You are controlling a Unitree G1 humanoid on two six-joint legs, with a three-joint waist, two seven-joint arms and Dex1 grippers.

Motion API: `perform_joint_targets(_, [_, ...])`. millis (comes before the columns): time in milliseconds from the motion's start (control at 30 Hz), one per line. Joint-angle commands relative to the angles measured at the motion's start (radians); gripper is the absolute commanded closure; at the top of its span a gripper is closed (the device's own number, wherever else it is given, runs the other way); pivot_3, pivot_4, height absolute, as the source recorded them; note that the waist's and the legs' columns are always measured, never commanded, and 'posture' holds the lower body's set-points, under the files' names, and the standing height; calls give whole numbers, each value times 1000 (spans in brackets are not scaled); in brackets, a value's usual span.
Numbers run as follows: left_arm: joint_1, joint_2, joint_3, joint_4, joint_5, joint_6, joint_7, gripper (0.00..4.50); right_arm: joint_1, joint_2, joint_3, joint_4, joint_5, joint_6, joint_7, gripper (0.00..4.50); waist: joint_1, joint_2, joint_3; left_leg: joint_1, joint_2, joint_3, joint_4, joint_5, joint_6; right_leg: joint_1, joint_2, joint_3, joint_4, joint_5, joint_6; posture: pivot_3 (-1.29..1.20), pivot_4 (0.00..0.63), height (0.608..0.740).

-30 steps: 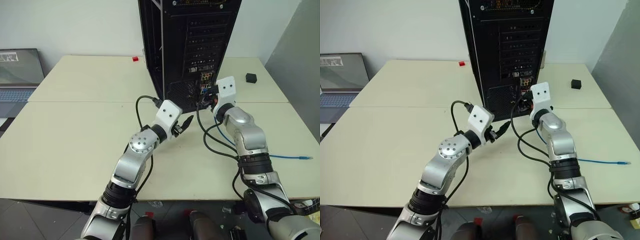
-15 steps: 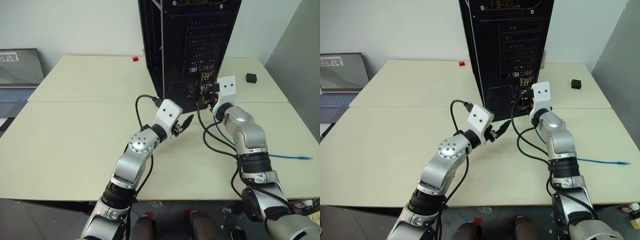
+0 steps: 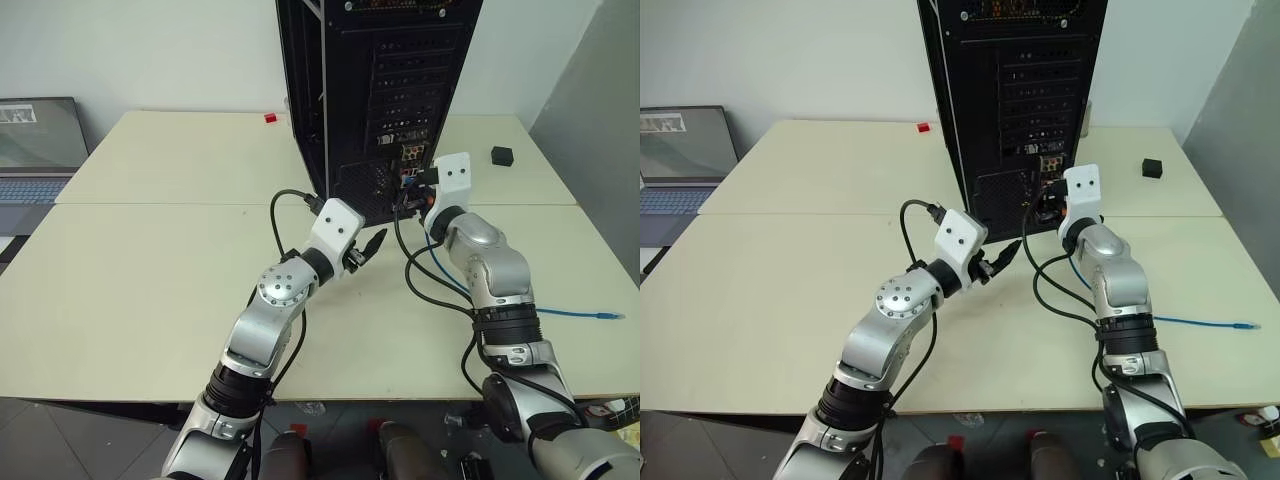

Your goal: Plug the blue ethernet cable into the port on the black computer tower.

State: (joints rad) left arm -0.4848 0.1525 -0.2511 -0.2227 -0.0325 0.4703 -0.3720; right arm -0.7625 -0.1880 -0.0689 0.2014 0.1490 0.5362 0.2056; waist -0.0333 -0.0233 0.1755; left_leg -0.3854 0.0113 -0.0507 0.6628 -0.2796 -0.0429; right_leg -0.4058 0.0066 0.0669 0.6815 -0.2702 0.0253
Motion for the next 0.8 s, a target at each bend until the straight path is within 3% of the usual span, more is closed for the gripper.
perform_joint_targets(33, [-5, -3, 5, -36, 3, -9, 4, 1414, -37, 2, -33, -33, 25, 3, -13, 4489, 0, 0, 0, 0, 0, 0, 0, 0, 0, 0, 0, 0, 0, 0, 0, 0, 150, 740])
perform_joint_targets(800, [-10, 5, 7, -33, 3, -11, 0, 1414, -59, 16, -11, -29, 22, 26, 8, 4489, -4, 0, 0, 0, 0, 0, 0, 0, 0, 0, 0, 0, 0, 0, 0, 0, 150, 740])
